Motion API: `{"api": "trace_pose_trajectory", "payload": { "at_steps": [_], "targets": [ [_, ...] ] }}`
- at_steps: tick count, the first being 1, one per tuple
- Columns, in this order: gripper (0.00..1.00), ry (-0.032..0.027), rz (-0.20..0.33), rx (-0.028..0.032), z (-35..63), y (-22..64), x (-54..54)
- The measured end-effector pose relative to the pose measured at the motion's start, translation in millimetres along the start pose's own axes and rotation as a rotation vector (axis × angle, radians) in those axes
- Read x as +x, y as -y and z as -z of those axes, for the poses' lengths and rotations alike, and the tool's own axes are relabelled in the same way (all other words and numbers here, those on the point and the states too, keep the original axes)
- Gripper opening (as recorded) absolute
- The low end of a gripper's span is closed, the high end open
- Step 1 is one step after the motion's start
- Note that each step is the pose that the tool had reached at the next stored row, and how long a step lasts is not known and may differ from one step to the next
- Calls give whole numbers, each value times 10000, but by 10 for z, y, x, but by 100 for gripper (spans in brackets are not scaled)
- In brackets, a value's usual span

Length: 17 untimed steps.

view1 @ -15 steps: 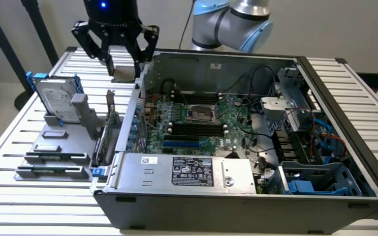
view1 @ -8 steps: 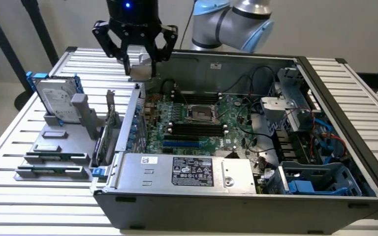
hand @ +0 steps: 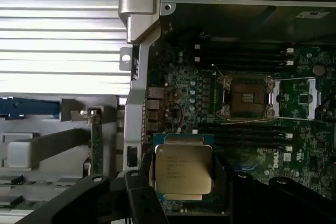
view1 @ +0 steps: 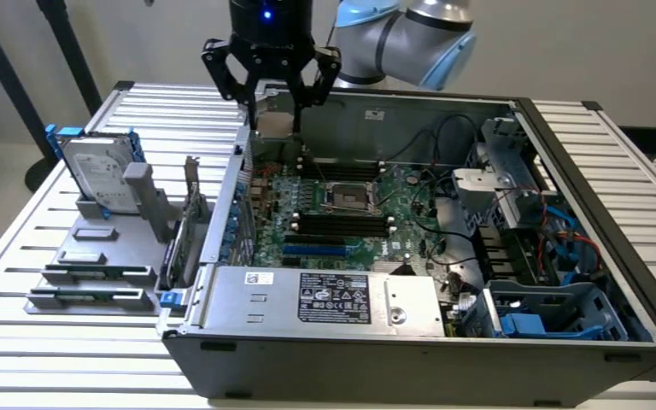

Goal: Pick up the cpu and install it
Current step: 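Pick up the cpu and move it towards the insertion slot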

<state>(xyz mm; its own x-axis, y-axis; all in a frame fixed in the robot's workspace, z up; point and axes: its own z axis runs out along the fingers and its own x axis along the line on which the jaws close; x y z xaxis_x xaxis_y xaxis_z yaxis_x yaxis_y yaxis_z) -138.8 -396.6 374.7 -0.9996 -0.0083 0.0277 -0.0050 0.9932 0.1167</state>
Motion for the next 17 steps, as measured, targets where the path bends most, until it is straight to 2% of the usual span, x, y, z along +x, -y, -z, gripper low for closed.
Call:
{"api": "trace_pose_trajectory", "payload": {
  "at_steps": [6, 17],
  "targets": [
    [55, 0, 0, 0, -123, -155, -191],
    [55, 0, 1, 0, -355, -481, -445]
  ]
}}
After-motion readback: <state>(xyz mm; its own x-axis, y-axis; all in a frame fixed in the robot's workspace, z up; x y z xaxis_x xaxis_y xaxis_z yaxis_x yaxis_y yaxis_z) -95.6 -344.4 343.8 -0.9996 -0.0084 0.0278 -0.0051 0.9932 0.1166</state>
